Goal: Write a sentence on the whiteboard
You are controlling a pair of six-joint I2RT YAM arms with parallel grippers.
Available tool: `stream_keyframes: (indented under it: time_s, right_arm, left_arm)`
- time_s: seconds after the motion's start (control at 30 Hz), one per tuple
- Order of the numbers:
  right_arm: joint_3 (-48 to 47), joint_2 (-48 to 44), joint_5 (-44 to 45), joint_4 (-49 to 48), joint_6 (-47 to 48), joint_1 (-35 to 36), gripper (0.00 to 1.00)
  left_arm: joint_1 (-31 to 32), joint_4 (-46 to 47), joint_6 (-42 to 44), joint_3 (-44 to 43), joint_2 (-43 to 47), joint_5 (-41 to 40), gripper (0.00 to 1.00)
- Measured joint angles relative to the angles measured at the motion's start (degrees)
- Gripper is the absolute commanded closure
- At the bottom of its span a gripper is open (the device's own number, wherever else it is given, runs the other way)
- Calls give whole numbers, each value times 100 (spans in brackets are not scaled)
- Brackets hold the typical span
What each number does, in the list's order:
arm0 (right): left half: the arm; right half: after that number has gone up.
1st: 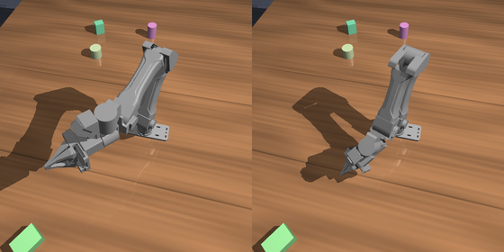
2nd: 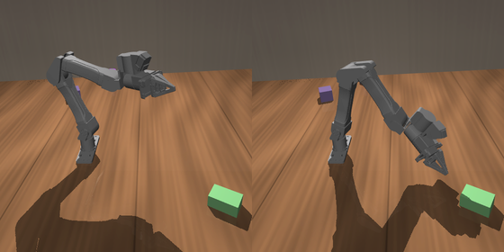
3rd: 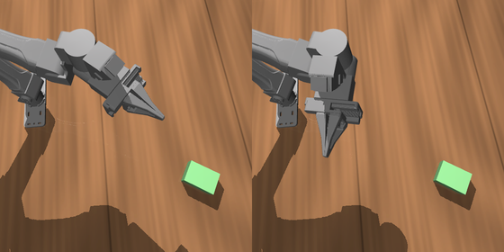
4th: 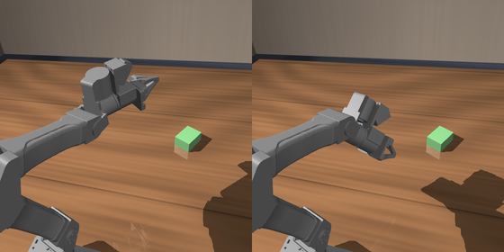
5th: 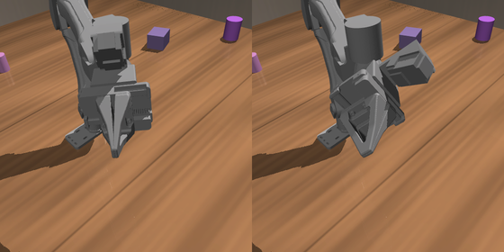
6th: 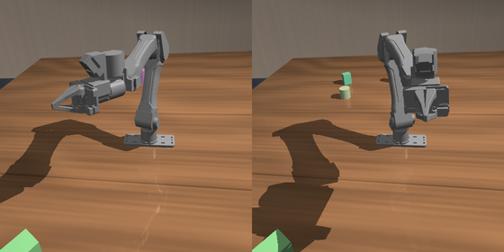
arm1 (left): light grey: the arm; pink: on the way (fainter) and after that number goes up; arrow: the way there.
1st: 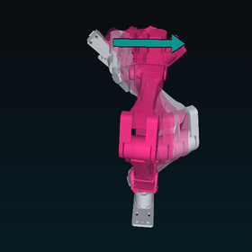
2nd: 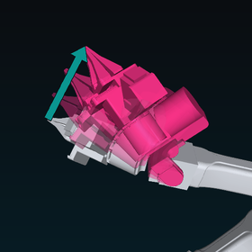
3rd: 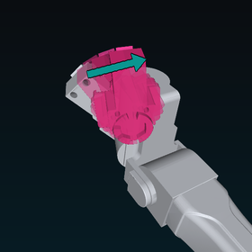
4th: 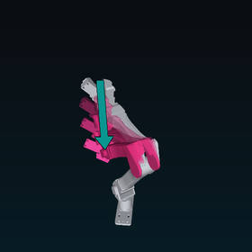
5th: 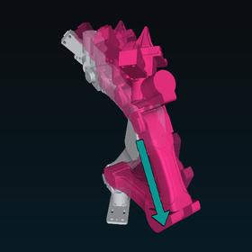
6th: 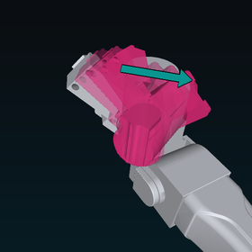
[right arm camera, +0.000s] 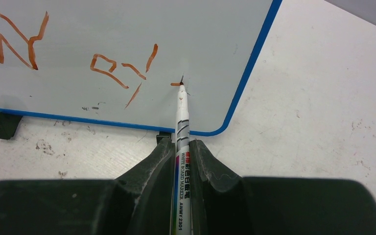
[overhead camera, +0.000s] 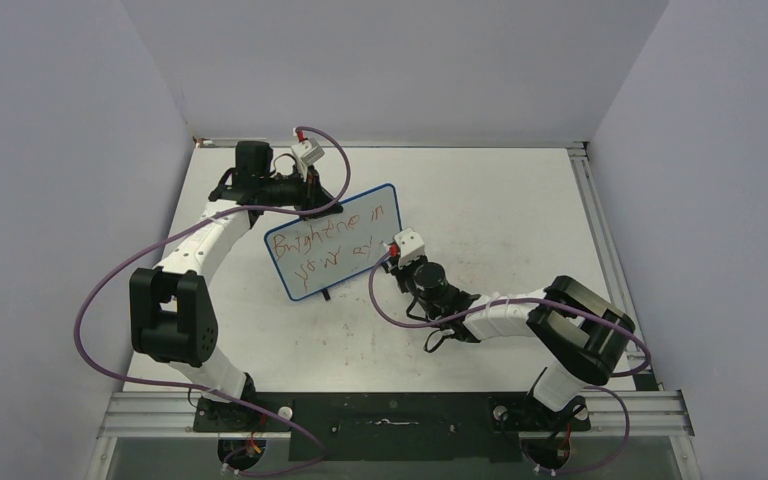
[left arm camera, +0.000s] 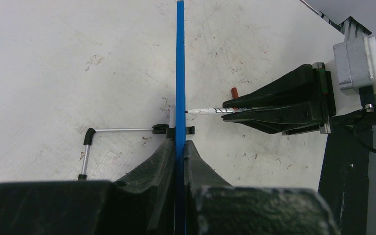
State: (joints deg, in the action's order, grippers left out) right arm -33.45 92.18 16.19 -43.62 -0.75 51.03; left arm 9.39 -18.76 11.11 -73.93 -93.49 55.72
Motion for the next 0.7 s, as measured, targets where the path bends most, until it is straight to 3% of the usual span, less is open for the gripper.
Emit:
stream_keyframes:
  time_s: [0.7]
  right_arm:
    - [-9, -92, -4, -105, 9, 4, 95]
  left_arm:
    - [2, -7, 0, 0, 0, 17, 100]
